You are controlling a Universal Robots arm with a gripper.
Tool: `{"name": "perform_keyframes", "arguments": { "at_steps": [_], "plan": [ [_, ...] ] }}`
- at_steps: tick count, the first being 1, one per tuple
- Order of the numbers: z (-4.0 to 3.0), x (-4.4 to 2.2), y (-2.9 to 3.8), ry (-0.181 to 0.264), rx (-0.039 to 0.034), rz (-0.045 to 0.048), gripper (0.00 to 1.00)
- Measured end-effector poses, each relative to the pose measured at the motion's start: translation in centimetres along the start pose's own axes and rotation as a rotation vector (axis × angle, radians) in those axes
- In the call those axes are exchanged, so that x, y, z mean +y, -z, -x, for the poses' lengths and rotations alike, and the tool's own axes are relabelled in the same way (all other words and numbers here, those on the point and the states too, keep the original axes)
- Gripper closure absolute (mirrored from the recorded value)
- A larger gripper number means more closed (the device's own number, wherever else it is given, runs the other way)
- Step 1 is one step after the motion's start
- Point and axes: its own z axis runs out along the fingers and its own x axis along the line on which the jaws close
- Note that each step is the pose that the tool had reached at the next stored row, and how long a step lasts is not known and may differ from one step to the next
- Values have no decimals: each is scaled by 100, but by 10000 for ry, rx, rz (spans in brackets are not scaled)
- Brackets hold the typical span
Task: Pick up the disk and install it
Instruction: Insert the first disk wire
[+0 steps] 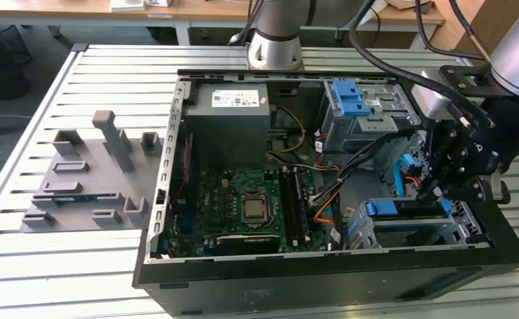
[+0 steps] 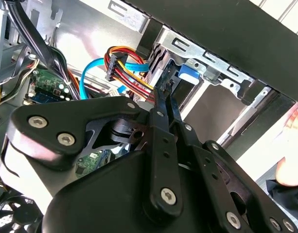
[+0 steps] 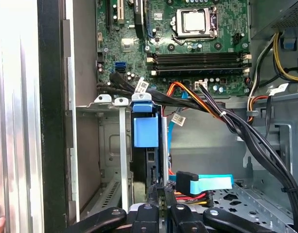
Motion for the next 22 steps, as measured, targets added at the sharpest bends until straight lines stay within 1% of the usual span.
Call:
{"name": "perform_keyframes", "arguments": {
  "at_steps": [5,22],
  "plan": [
    [-16,-11,-8,-1,-1,17,84],
    [-23,-15,-35,-2,3,41,84]
  ]
}}
